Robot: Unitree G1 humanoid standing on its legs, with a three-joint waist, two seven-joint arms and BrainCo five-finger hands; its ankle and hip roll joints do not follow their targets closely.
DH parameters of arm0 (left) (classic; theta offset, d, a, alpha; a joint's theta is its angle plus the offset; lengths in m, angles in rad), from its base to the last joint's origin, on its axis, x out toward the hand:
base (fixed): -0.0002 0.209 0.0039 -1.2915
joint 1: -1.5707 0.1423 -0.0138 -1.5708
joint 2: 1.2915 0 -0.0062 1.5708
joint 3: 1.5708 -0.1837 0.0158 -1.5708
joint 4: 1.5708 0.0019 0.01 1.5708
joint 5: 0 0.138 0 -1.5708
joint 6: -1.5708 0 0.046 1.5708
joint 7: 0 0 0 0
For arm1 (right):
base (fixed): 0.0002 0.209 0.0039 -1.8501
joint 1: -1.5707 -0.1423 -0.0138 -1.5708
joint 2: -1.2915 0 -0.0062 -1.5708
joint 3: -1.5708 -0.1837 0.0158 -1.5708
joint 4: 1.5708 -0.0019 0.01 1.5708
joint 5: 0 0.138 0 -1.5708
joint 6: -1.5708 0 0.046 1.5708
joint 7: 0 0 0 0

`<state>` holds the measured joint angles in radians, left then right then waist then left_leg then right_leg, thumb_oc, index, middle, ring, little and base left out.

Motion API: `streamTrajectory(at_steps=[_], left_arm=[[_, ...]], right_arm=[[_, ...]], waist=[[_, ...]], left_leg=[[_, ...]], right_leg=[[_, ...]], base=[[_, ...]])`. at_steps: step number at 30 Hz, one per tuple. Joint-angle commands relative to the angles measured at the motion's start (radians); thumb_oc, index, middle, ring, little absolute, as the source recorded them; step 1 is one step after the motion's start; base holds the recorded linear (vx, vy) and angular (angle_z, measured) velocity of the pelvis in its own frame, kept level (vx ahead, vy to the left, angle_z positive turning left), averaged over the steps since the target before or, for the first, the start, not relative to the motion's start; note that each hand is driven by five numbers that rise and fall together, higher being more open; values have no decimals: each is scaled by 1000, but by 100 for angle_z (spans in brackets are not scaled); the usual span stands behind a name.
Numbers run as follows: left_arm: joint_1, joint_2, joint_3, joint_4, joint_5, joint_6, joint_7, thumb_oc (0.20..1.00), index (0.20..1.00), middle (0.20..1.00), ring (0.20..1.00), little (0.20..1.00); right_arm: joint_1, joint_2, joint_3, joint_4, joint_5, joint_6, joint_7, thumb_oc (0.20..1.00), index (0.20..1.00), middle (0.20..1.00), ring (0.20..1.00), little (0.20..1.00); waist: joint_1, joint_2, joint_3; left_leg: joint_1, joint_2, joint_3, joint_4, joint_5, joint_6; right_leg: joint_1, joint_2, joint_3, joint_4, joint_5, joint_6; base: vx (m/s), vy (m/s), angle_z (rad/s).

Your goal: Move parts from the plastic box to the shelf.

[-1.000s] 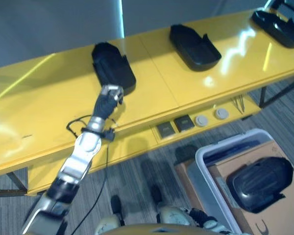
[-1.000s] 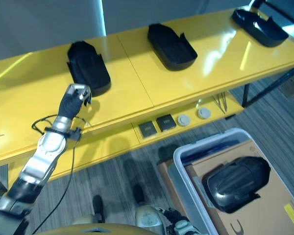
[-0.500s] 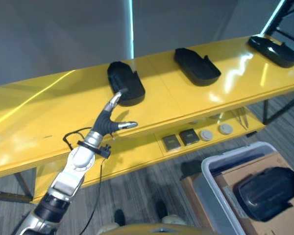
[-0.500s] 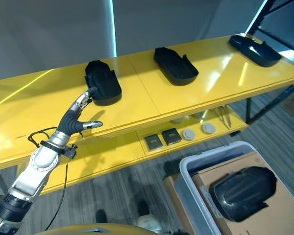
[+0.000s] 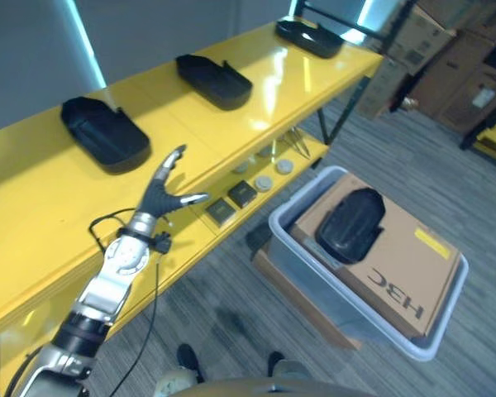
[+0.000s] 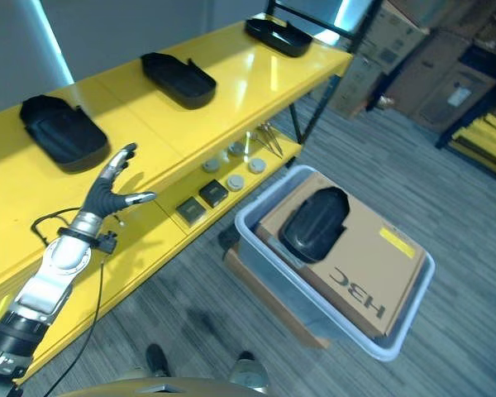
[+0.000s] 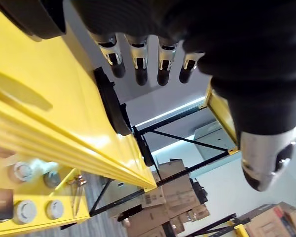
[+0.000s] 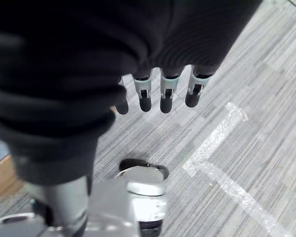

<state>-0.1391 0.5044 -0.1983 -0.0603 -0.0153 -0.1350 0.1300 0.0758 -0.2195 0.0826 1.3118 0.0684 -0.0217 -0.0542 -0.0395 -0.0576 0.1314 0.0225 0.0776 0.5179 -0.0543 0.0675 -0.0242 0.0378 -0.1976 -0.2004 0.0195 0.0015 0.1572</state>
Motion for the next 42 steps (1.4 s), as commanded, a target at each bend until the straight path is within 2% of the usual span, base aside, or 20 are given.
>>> streamTrajectory(at_steps=[1,2,3,5,7,8,9,10,12,13,14,16,20,22,24,28,35,39,42], left_arm=[[-8,-15,39,-31,50,-42,40,1000,1000,1000,1000,1000],[-3,-21,44,-23,53,-41,47,1000,1000,1000,1000,1000],[4,-43,49,20,40,-37,70,1000,1000,1000,1000,1000],[7,-49,46,50,59,-33,76,1000,1000,1000,1000,1000],[12,-66,47,94,59,-36,91,1000,1000,1000,1000,1000],[18,-73,47,106,63,-36,97,1000,1000,1000,1000,1000],[46,-90,55,142,59,-48,119,1000,1000,1000,1000,1000],[59,-92,56,171,61,-48,133,1000,1000,1000,1000,1000],[81,-81,56,253,114,-39,170,1000,1000,1000,1000,1000],[79,-82,56,255,114,-41,171,1000,1000,1000,1000,1000],[95,-87,49,304,118,-31,175,1000,1000,1000,1000,1000],[101,-95,31,361,142,-34,173,1000,1000,1000,1000,1000],[107,-88,-14,477,162,-42,148,1000,1000,1000,1000,1000],[104,-84,-25,516,173,-47,150,1000,1000,1000,1000,1000],[79,-91,-41,618,167,-45,158,1000,1000,1000,1000,1000],[34,-123,-82,790,157,-22,175,1000,1000,1000,1000,1000],[-97,-185,-152,1031,146,15,206,1000,1000,1000,1000,1000],[-124,-189,-190,1077,123,26,223,1000,1000,1000,1000,1000],[-126,-191,-186,1155,111,41,232,1000,1000,1000,1000,1000]], right_arm=[[-18,-16,71,3,-53,-14,-15,1000,1000,1000,1000,1000],[-13,-18,81,-8,-59,-16,-13,1000,1000,1000,1000,1000],[-11,-27,100,-36,-76,-23,-24,1000,1000,1000,1000,1000],[-12,-41,103,-54,-86,-28,-36,1000,1000,1000,1000,1000],[-22,-64,102,-79,-81,-38,-49,1000,1000,1000,1000,1000],[-23,-77,96,-99,-77,-43,-54,1000,1000,1000,1000,1000],[-33,-115,117,-164,-114,-59,-68,1000,1000,1000,1000,1000],[-37,-130,128,-219,-131,-69,-77,1000,1000,1000,1000,1000],[-41,-156,117,-323,-121,-101,-97,1000,1000,1000,1000,1000],[-41,-157,116,-324,-121,-100,-97,1000,1000,1000,1000,1000],[-53,-178,100,-403,-112,-127,-109,1000,1000,1000,1000,1000],[-36,-208,87,-521,-125,-146,-110,1000,1000,1000,1000,1000],[1,-265,77,-775,-159,-187,-93,1000,1000,1000,1000,1000],[0,-275,73,-812,-160,-199,-96,1000,1000,1000,1000,1000],[-27,-307,73,-967,-181,-224,-97,1000,1000,1000,1000,1000],[-151,-323,91,-1068,-180,-237,-148,1000,1000,1000,1000,1000],[-473,-290,159,-1009,-202,-192,-289,1000,1000,1000,1000,1000],[-735,-276,226,-816,-190,-133,-365,1000,1000,1000,1000,1000],[-855,-245,226,-674,-122,-129,-408,1000,1000,1000,1000,1000]], waist=[[-7,33,-67],[-13,40,-66],[-25,60,-58],[-33,74,-48],[-39,90,-23],[-35,95,-9],[1,102,13],[11,104,21],[7,114,32],[9,114,31],[-5,123,36],[-15,136,33],[-46,135,30],[-46,133,33],[-39,121,45],[-16,97,65],[32,61,117],[87,48,149],[118,45,164]], left_leg=[[-41,95,-122,-27,56,-34],[-42,106,-127,-26,69,-43],[-49,125,-130,-23,94,-57],[-47,131,-131,-15,98,-62],[-75,127,-175,70,84,-67],[-87,107,-231,78,80,-66],[-129,-1,-482,82,52,-39],[-141,-34,-573,77,42,-30],[-158,-79,-662,80,32,-19],[-161,-78,-661,80,35,-19],[-176,-99,-691,96,21,-11],[-151,-78,-639,72,18,-3],[-120,-76,-584,56,-1,15],[-114,-80,-566,54,-10,20],[-120,-83,-527,47,-16,27],[-152,-84,-525,47,-14,33],[-216,-84,-582,-14,44,20],[-270,-84,-633,-28,75,7],[-293,-87,-657,-26,84,3]], right_leg=[[-50,65,34,36,22,-28],[-44,79,34,26,19,-37],[-38,102,41,11,12,-51],[-31,112,50,1,11,-61],[-27,119,79,-18,18,-73],[-30,118,97,-25,21,-75],[-46,127,179,-31,39,-81],[-54,138,224,-24,43,-81],[-70,162,314,-12,51,-74],[-73,162,316,-13,54,-74],[-84,180,380,-10,57,-65],[-84,181,405,-10,53,-58],[-88,167,436,-15,50,-43],[-97,166,456,-15,54,-36],[-126,158,474,-25,72,-22],[-157,153,465,-36,87,-21],[-212,154,396,-60,111,-30],[-242,148,339,-74,125,-38],[-246,144,316,-78,126,-40]], base=[[2,-217,-39],[-38,-386,-37],[-55,-339,-31],[-41,-179,-14],[-49,-90,-46],[-38,-82,-76],[-7,-75,-103],[33,-70,-139],[48,5,-155],[66,103,-155],[71,134,-199],[98,184,-188],[67,153,-78],[2,121,-21],[-23,123,-48],[-31,13,-15],[-48,-47,30],[-28,-62,60],[29,-18,35]])
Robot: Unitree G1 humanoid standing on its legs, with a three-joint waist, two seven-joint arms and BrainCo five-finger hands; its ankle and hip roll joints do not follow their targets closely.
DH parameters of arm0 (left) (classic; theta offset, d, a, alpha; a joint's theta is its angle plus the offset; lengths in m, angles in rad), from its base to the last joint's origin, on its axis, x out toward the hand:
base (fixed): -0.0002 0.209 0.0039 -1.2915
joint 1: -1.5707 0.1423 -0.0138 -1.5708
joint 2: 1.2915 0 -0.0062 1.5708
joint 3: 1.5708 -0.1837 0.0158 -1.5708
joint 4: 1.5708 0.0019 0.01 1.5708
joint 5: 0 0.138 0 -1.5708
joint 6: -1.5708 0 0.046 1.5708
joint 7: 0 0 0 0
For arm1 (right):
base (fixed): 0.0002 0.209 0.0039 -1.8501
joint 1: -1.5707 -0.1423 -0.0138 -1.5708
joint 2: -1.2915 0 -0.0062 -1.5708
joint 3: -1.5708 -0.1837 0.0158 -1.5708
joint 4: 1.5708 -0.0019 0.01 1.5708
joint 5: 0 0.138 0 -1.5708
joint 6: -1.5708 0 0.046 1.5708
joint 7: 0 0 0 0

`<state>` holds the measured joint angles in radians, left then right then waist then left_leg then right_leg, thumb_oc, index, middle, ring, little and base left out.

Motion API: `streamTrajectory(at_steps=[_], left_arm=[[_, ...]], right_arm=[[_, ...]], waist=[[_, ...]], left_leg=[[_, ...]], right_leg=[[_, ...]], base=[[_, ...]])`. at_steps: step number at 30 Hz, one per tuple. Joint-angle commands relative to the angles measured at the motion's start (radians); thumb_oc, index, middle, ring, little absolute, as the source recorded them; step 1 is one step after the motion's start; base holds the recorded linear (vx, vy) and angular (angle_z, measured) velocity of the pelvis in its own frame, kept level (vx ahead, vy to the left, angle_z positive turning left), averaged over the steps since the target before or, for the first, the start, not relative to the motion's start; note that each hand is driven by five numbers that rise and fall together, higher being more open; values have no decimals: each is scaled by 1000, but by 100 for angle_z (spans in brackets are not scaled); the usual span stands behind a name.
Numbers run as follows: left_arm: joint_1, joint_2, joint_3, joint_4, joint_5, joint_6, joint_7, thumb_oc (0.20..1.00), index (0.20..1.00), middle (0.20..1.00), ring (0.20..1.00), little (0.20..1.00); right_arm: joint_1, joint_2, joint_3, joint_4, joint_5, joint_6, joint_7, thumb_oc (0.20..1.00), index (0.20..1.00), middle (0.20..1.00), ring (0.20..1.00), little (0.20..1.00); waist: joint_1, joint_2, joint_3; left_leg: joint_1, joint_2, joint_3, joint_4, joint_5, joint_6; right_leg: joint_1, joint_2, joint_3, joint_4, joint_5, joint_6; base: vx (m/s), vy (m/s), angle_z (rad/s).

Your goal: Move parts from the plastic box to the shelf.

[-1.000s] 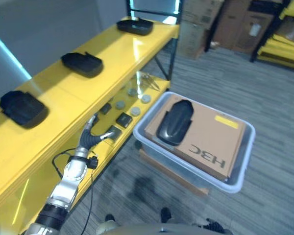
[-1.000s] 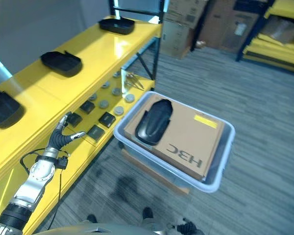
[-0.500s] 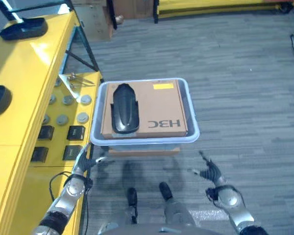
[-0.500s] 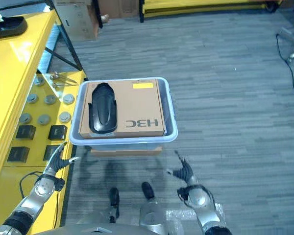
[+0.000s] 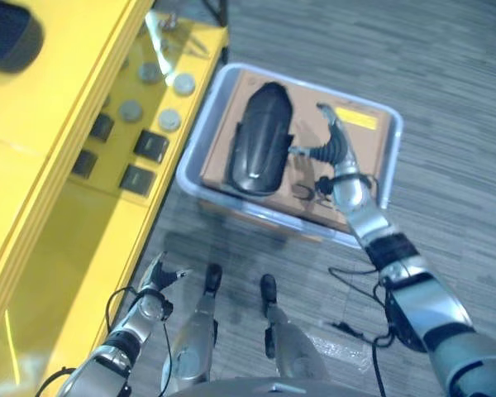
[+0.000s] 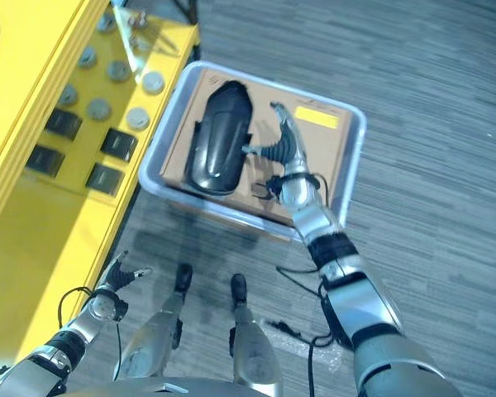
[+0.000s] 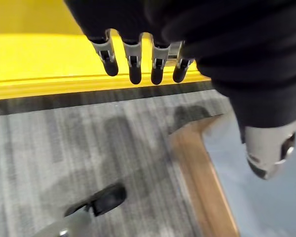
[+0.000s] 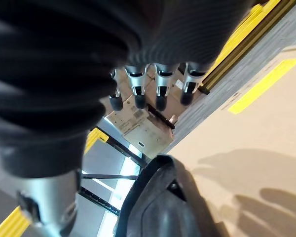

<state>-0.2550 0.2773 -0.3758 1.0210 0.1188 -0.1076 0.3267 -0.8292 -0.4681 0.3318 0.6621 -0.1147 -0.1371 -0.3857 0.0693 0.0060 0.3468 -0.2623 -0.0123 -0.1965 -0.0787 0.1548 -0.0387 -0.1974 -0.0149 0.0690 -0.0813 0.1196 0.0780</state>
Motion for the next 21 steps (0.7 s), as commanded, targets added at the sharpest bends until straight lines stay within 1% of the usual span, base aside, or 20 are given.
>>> streamTrajectory(at_steps=[1,2,4,5,7,9,10,11,15,17,19,21], left_arm=[[-11,36,-8,74,-23,14,36,1000,1000,1000,1000,1000],[-3,31,-3,103,-25,23,38,1000,1000,1000,1000,1000],[-2,27,-3,125,-20,27,39,1000,1000,1000,1000,1000],[5,21,3,139,-26,32,41,1000,1000,1000,1000,1000],[16,21,1,139,-30,36,46,1000,1000,1000,1000,1000],[13,23,-8,138,-35,35,47,1000,1000,1000,1000,1000],[10,23,-11,138,-39,35,48,1000,1000,1000,1000,1000],[7,18,-21,133,-50,34,51,1000,1000,1000,1000,1000],[3,11,-34,123,-58,29,60,1000,1000,1000,1000,1000],[-6,0,-53,112,-67,29,68,1000,1000,1000,1000,1000],[-11,-3,-57,115,-68,29,68,1000,1000,1000,1000,1000],[-28,-3,-65,121,-74,32,61,1000,1000,1000,1000,1000]], right_arm=[[48,4,-22,-22,61,-15,-77,1000,1000,1000,1000,1000],[23,12,-14,29,48,2,-94,1000,1000,1000,1000,1000],[10,15,-15,50,43,12,-100,1000,1000,1000,1000,1000],[4,29,-18,80,55,17,-112,1000,1000,1000,1000,1000],[-41,39,3,198,55,46,-109,1000,1000,1000,1000,1000],[-84,43,24,296,50,68,-109,1000,1000,1000,1000,1000],[-98,47,25,317,57,67,-110,1000,1000,1000,1000,1000],[-111,60,32,380,49,84,-122,1000,1000,1000,1000,1000],[-116,78,31,413,39,94,-147,1000,1000,1000,1000,1000],[-108,102,20,480,64,102,-151,1000,1000,1000,1000,1000],[-109,110,25,500,71,104,-143,1000,1000,1000,1000,1000],[-126,129,39,602,115,113,-72,1000,1000,1000,1000,1000]], waist=[[9,-19,-51],[24,-20,-49],[26,-20,-50],[34,-21,-50],[51,-20,-44],[63,-16,-34],[64,-15,-31],[72,-12,-25],[75,-8,-18],[76,-1,-15],[75,0,-15],[79,-2,-16]], left_leg=[[-9,3,56,-1,-3,17],[-16,2,46,1,0,16],[-18,1,41,2,0,16],[-21,0,36,3,0,16],[-33,-4,23,6,1,17],[-43,-7,18,8,5,17],[-46,-7,15,8,6,16],[-50,-10,11,8,8,17],[-57,-13,6,10,10,17],[-64,-15,-4,11,11,19],[-67,-17,-6,11,12,19],[-71,-20,-11,10,13,19]], right_leg=[[-11,-39,46,23,8,40],[-10,-41,35,23,6,39],[-10,-42,29,25,4,38],[-9,-44,26,24,3,38],[-12,-45,17,23,3,37],[-20,-47,13,24,6,37],[-21,-47,10,25,7,36],[-23,-49,3,24,8,36],[-25,-49,-2,24,8,35],[-27,-50,-8,23,5,34],[-29,-51,-8,23,6,34],[-32,-52,-9,21,9,34]], base=[[37,-24,22],[49,-8,24],[42,0,22],[24,3,14],[14,1,13],[-10,9,12],[3,17,13],[10,9,11],[4,10,4],[5,2,2],[7,8,6],[17,-8,9]])
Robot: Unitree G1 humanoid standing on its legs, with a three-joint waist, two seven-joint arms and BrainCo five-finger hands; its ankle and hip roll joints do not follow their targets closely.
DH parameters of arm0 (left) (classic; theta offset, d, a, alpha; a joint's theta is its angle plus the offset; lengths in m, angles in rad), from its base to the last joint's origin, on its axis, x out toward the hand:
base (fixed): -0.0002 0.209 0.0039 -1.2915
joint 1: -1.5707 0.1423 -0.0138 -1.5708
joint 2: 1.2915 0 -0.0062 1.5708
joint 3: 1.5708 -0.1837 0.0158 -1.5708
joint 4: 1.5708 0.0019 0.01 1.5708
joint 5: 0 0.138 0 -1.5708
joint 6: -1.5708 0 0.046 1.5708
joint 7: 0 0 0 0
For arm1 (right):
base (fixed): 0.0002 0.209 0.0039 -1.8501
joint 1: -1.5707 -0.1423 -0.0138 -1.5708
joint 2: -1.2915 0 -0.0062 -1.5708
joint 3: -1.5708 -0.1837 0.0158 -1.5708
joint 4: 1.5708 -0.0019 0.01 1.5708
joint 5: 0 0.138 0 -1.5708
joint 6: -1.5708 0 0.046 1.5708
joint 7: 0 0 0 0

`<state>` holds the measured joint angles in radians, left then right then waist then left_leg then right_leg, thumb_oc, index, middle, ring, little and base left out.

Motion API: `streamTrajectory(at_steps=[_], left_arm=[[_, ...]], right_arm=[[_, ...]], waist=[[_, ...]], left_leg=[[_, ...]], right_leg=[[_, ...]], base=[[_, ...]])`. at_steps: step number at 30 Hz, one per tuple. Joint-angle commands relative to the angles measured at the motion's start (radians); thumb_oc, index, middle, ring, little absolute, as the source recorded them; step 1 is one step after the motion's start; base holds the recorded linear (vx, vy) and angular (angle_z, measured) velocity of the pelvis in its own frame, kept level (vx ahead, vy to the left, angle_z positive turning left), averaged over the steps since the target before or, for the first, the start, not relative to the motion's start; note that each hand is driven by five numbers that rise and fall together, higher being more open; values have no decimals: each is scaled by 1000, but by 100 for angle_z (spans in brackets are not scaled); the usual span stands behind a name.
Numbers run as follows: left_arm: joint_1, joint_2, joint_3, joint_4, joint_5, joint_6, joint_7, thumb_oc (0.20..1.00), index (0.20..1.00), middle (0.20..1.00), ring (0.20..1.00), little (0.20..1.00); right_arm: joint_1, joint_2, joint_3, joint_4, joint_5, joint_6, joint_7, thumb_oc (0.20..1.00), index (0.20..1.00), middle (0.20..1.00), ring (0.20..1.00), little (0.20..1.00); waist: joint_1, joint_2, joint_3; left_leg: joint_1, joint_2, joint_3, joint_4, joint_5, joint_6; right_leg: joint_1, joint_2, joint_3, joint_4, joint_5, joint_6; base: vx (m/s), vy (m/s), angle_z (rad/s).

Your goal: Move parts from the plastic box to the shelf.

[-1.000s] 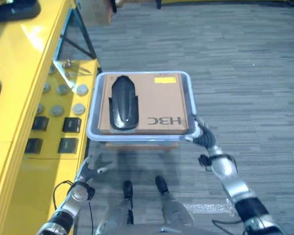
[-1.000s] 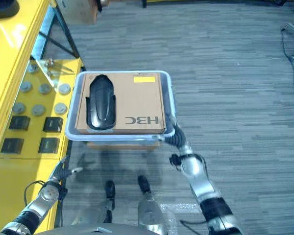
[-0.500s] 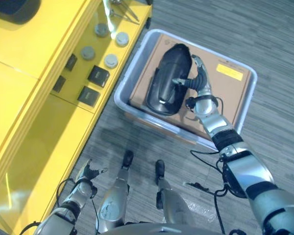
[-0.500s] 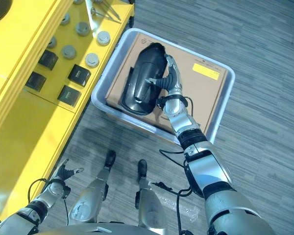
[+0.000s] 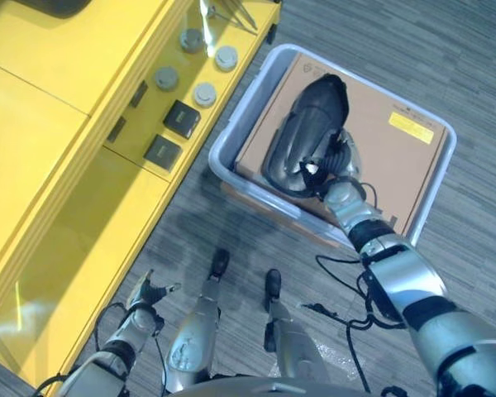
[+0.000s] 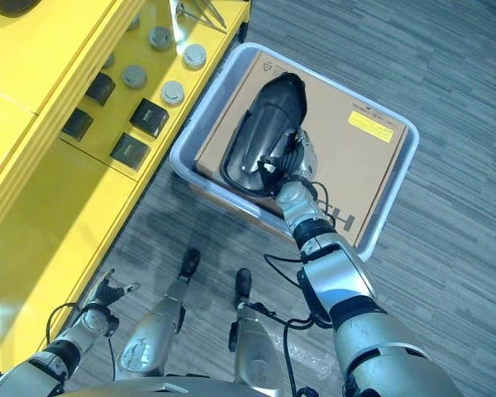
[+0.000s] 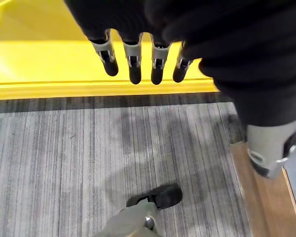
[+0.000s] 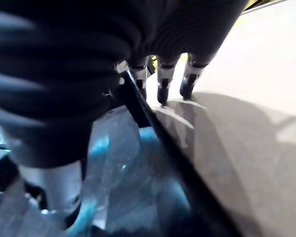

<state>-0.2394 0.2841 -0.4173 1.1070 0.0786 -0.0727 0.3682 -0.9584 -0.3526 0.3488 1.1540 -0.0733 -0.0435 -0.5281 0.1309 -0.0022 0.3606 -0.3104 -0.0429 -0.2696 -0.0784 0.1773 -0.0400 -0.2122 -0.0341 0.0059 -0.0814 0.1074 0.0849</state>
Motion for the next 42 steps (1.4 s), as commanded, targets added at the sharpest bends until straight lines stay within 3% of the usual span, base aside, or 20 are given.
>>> streamTrajectory(at_steps=[1,2,11,15,25,27,34,39,40,41,42], left_arm=[[-47,-7,-25,38,-34,-1,14,1000,1000,1000,1000,1000],[-47,-5,-26,37,-32,-2,11,1000,1000,1000,1000,1000],[-32,5,-13,42,-30,-2,-3,1000,1000,1000,1000,1000],[-29,10,-9,46,-24,-2,-11,1000,1000,1000,1000,1000],[9,49,52,-43,-39,-29,-32,1000,1000,1000,1000,1000],[24,96,66,-249,-33,-50,-49,1000,1000,1000,1000,1000],[-19,137,91,-532,-113,-73,-108,1000,1000,1000,1000,1000],[-110,140,55,-626,-138,-67,-122,1000,1000,1000,1000,1000],[-114,137,54,-637,-140,-63,-122,1000,1000,1000,1000,1000],[-113,134,55,-647,-142,-61,-120,1000,1000,1000,1000,1000],[-112,127,47,-647,-141,-57,-124,1000,1000,1000,1000,1000]], right_arm=[[-8,13,35,139,77,26,97,533,533,533,533,533],[-15,7,33,160,87,24,108,200,200,200,200,200],[17,2,12,175,134,21,119,200,200,200,200,200],[24,-23,30,184,80,37,123,200,200,200,200,200],[87,-226,76,10,-121,54,136,200,200,200,200,200],[137,-329,69,-199,-221,58,134,200,200,200,200,200],[189,-430,91,-411,-477,90,153,200,200,200,200,200],[199,-337,56,-397,-387,87,155,200,200,200,200,200],[208,-305,51,-392,-367,87,160,319,319,319,319,319],[219,-277,40,-385,-338,85,159,1000,1000,1000,1000,1000],[231,-247,21,-367,-293,83,153,1000,1000,1000,1000,1000]], waist=[[21,6,-32],[24,8,-34],[20,10,-55],[19,9,-60],[-13,-18,-85],[-24,-20,-94],[-44,-19,-148],[-61,-26,-187],[-61,-27,-191],[-62,-28,-195],[-64,-28,-200]], left_leg=[[-23,10,60,8,-9,19],[-23,9,58,8,-9,19],[-13,6,45,8,-12,20],[-10,6,44,7,-12,18],[16,11,51,6,-21,18],[38,13,58,4,-29,18],[78,16,71,1,-38,18],[123,22,94,-1,-51,20],[130,24,101,-1,-53,21],[136,25,107,-1,-56,23],[141,26,110,-2,-57,23]], right_leg=[[-15,-34,51,18,21,27],[-13,-35,48,17,21,28],[0,-36,42,16,11,23],[3,-35,39,17,10,23],[21,-33,40,25,3,22],[34,-33,45,29,-3,22],[63,-35,50,33,-10,24],[92,-29,69,33,-9,30],[96,-27,74,32,-8,30],[99,-25,79,31,-7,30],[101,-24,83,31,-8,29]], base=[[21,-8,6],[21,-6,5],[2,-2,1],[-7,-9,4],[-8,-5,1],[-11,-11,-2],[4,-19,-7],[36,-15,-14],[28,-7,-13],[11,-9,-23],[8,-6,-32]])
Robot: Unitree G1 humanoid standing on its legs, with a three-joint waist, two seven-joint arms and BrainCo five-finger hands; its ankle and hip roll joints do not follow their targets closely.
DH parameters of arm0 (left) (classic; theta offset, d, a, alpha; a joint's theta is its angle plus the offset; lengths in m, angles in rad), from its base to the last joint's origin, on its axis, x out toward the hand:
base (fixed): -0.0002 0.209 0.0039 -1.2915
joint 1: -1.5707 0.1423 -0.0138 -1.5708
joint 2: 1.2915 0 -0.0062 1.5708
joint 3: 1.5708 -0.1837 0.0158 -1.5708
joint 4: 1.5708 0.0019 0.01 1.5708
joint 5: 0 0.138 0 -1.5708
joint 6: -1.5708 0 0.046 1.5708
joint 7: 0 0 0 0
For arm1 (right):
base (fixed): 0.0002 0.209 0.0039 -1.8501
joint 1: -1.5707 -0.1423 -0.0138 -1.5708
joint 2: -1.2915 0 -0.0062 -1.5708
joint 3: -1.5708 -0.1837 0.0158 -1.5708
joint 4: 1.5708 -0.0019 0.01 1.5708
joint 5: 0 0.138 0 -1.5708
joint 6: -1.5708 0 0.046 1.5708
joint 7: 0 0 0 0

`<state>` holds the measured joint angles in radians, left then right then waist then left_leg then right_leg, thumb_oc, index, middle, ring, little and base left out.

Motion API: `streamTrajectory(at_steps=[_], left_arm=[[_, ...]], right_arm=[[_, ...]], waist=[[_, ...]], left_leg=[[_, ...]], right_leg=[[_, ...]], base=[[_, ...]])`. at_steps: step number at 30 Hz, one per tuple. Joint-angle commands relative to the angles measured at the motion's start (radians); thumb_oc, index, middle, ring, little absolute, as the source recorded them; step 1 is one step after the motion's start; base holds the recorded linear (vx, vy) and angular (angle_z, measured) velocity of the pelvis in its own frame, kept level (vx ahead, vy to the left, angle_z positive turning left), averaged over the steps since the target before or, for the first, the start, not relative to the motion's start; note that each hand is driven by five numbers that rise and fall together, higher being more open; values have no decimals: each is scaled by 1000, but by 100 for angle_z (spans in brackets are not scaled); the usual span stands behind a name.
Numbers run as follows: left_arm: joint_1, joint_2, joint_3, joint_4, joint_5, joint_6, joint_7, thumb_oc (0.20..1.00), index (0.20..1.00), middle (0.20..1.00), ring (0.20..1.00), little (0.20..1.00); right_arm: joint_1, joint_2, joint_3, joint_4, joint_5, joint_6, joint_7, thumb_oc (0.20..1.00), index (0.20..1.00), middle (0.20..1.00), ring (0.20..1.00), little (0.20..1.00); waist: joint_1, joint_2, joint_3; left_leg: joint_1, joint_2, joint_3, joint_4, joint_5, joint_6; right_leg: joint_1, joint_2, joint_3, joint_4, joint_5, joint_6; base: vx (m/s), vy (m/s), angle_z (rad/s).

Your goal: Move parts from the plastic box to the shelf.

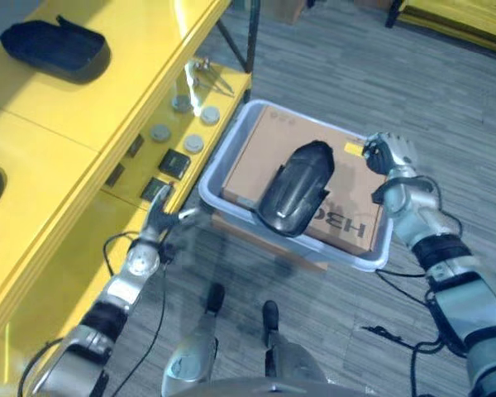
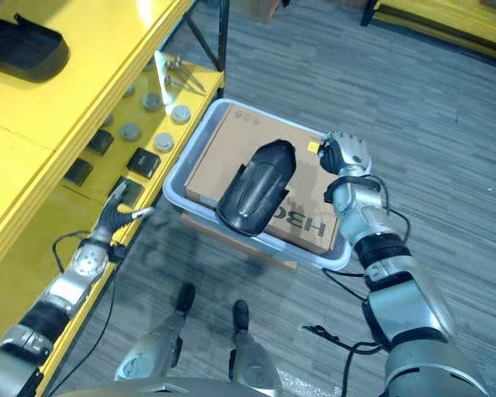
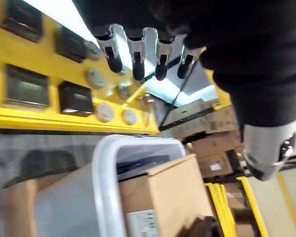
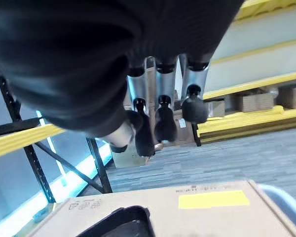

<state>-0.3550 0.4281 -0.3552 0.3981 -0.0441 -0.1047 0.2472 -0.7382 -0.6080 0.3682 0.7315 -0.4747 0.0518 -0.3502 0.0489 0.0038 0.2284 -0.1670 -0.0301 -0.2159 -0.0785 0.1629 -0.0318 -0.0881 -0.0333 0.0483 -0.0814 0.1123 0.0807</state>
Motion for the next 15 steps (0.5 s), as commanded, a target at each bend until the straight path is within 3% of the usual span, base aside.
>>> streamTrajectory(at_steps=[1,5,15], left_arm=[[4,-16,-16,62,-18,-25,-3,1000,1000,1000,1000,1000],[52,-41,-22,82,-7,-1,-5,1000,1000,1000,1000,1000],[138,-57,-41,243,38,37,-3,1000,1000,1000,1000,1000]], right_arm=[[12,10,2,57,109,-13,-26,1000,1000,1000,1000,1000],[73,141,-115,115,290,-25,-102,1000,1000,1000,1000,1000],[28,218,-137,246,353,-18,-169,1000,1000,1000,1000,1000]], waist=[[19,-36,-68],[19,-26,-80],[45,-7,-47]], left_leg=[[-2,14,58,-2,-43,15],[0,15,61,-5,-45,17],[-40,12,41,-2,-28,20]], right_leg=[[-22,-24,41,31,-14,33],[-22,-23,43,23,-10,32],[-46,-28,21,17,0,32]], base=[[4,-23,-32],[2,-9,-10],[-24,0,9]])
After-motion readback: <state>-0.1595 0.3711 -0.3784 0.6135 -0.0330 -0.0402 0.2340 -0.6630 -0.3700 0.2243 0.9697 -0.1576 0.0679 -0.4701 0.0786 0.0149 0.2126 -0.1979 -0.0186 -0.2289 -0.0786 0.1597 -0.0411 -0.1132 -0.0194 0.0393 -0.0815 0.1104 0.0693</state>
